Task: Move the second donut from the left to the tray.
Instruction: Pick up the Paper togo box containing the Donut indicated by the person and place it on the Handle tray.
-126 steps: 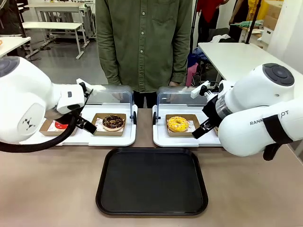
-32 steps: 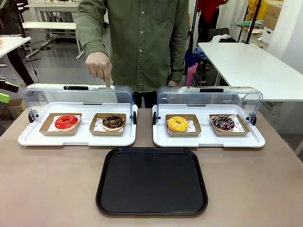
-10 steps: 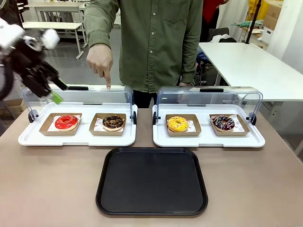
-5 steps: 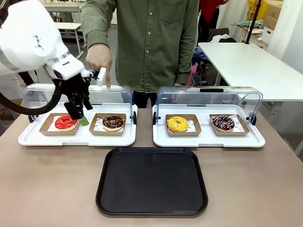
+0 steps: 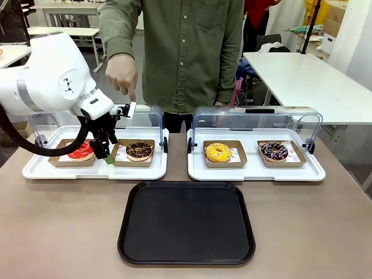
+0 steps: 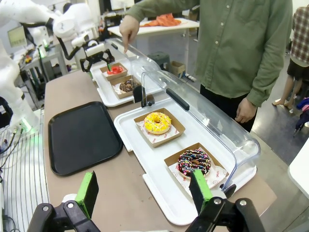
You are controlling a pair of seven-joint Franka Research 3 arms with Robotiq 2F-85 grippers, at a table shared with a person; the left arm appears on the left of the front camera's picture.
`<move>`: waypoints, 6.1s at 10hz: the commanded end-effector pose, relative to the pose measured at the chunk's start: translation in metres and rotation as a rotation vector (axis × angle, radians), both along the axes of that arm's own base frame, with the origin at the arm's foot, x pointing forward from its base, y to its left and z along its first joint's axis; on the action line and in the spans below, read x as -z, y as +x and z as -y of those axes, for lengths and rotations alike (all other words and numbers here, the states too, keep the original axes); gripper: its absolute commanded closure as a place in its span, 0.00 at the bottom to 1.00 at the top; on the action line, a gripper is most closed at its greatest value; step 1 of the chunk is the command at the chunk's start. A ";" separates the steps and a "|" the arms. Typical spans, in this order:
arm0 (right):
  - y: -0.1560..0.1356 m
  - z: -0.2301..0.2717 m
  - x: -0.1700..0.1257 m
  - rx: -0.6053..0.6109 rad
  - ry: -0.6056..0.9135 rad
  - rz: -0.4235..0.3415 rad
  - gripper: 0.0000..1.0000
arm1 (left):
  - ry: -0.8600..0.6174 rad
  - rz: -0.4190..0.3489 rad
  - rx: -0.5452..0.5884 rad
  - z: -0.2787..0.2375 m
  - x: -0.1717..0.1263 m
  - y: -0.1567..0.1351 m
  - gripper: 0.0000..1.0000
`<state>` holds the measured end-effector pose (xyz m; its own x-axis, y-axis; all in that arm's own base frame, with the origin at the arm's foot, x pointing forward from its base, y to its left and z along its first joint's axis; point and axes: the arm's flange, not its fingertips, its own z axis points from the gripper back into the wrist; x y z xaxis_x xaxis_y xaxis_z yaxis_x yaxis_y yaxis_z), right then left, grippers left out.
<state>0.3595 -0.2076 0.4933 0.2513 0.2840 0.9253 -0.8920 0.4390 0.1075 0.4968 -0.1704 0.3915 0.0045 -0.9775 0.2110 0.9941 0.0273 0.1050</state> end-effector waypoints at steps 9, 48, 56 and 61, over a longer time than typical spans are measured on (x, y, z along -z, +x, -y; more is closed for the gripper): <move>0.003 0.001 -0.001 -0.004 0.016 0.035 0.00 | 0.019 0.051 0.078 -0.012 0.069 0.044 0.00; 0.003 0.001 -0.001 -0.004 0.016 0.035 0.00 | 0.158 0.240 0.008 0.040 -0.050 -0.082 0.99; 0.003 0.001 -0.001 -0.004 0.016 0.035 0.00 | 0.031 0.185 -0.039 0.095 -0.022 -0.197 0.99; 0.003 0.001 -0.001 -0.004 0.016 0.035 0.00 | 0.023 0.189 0.002 0.145 0.006 -0.239 0.99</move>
<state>0.3595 -0.2084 0.4927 0.2539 0.2831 0.9249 -0.8919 0.4386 0.1105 0.2690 -0.3239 0.4052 -0.0399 -0.9818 0.1857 0.9601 0.0139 0.2794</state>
